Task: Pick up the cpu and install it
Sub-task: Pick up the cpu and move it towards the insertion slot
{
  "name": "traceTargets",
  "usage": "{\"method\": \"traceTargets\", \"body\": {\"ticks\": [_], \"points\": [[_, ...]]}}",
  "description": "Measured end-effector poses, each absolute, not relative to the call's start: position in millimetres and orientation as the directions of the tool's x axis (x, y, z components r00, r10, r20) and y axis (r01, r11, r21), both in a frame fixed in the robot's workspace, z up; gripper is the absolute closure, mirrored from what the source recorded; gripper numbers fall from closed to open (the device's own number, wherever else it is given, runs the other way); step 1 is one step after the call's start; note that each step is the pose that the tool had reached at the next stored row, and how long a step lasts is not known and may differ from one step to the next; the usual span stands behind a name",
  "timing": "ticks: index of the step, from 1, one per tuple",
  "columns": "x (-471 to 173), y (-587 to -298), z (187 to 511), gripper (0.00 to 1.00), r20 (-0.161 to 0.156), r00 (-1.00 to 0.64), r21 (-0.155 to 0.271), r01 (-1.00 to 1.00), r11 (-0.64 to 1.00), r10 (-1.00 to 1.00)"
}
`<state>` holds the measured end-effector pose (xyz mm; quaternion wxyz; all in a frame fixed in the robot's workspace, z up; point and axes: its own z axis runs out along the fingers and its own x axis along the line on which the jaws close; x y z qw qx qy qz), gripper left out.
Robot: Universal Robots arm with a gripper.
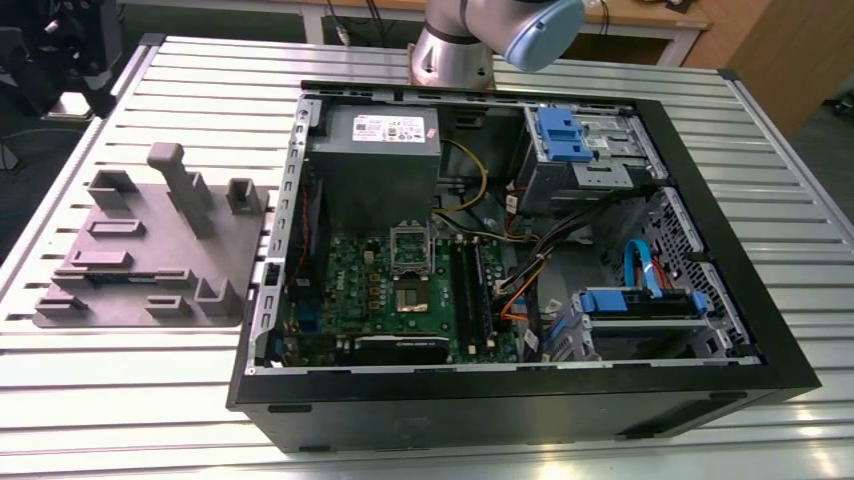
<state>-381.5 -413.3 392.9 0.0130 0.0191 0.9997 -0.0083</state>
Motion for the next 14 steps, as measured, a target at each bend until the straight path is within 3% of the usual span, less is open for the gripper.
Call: {"method": "traceTargets", "body": {"ticks": [14], "points": [[-372.7,-413.3,392.8,0.53,-0.026,-0.999,-0.016,0.038,0.999,0.038]]}}
